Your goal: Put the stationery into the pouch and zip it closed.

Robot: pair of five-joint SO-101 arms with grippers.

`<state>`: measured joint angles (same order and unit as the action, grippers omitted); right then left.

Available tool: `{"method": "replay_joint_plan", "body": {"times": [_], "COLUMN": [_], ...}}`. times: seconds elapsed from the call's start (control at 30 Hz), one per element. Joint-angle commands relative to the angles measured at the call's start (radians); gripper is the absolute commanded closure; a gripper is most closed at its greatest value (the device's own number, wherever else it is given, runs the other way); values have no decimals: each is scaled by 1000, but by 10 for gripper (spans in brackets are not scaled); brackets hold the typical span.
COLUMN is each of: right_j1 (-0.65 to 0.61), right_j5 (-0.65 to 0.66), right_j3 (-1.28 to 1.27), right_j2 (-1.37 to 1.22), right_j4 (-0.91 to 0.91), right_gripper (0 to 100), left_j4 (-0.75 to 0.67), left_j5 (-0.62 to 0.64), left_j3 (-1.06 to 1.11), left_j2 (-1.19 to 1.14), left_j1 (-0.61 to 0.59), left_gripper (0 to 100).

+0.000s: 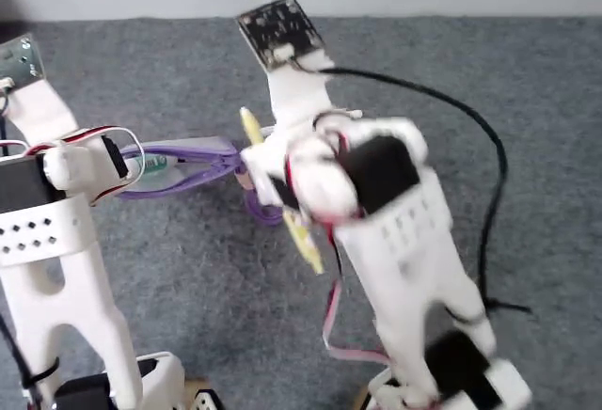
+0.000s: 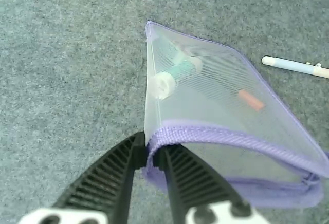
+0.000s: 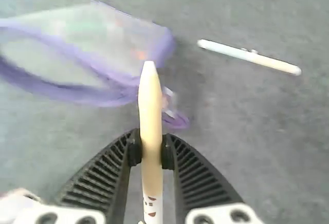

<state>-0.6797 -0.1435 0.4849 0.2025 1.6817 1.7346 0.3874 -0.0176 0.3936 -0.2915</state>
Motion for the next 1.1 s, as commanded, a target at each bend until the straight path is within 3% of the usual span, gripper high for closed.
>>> {"method": "replay_joint_plan", "body": {"times": [0.0,0.17,0.33,0.53,0.83,1.07], "right_j1": [-48,-87,-113,-140,-177,-180], "right_j5": [-46,-63,-81,51,133,146], "right_j3": [-132,-453,-842,-1109,-1145,-1152], "right_j2": [174,343,483,509,415,320], "right_j4": [-171,-549,-1089,-1636,-1911,-1963], "right_gripper": [991,991,991,991,991,991], "left_j4": [3,3,5,3,3,2], "left_j5": [-3,0,0,0,2,2], "left_j3": [-50,-50,-50,-50,-50,-50], "left_j2": [8,8,8,2,2,2], "left_j1": [-2,-2,-2,2,114,110], "left_gripper": [989,989,989,989,989,989]}}
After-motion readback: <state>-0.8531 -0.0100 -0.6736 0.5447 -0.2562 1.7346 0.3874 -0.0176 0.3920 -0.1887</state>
